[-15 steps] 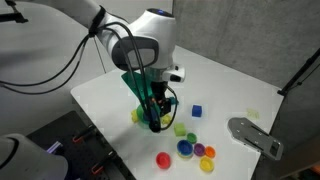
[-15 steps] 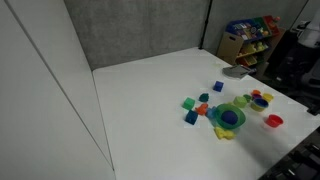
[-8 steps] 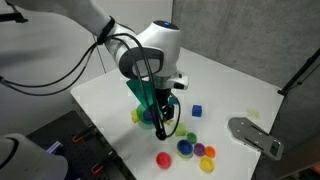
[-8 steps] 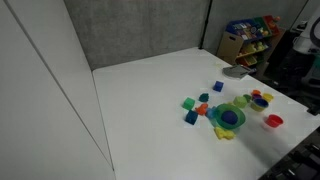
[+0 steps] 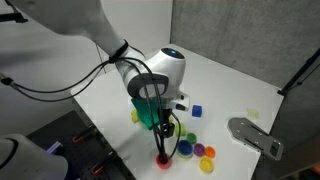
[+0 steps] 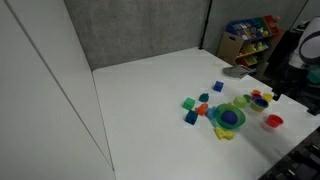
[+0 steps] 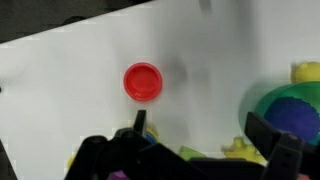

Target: Put the orange bowl inside the blue bowl.

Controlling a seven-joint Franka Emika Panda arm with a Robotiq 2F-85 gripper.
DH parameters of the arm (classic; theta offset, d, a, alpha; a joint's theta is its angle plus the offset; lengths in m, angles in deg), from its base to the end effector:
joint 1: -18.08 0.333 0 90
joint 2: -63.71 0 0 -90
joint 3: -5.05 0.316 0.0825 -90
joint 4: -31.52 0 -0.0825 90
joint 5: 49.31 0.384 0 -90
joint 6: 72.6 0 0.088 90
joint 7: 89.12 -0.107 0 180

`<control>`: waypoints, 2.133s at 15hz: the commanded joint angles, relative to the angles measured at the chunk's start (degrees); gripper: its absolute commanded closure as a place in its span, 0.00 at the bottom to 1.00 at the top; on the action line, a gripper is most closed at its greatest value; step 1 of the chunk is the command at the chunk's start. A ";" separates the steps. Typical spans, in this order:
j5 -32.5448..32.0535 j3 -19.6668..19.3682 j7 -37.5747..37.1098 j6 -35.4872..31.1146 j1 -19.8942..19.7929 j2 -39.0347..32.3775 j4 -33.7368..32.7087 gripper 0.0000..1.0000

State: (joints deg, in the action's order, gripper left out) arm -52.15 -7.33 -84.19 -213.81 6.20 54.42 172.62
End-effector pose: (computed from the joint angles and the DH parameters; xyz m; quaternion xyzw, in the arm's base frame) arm 0.4221 -0.1930 0.2206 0.9855 -0.1471 -0.0838 0.0105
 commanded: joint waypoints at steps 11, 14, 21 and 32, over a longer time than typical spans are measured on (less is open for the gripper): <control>-1.69 -2.29 1.78 -22.38 -4.57 -20.88 -2.52 0.00; -1.22 -1.23 2.56 -26.35 -5.97 -23.49 -2.62 0.00; -0.54 3.31 4.00 -33.39 -11.06 -26.90 -2.03 0.00; -0.52 5.26 3.67 -33.47 -13.40 -27.23 -2.11 0.49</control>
State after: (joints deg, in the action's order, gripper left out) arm -53.49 -2.97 -81.85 -248.12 -6.17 26.47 170.90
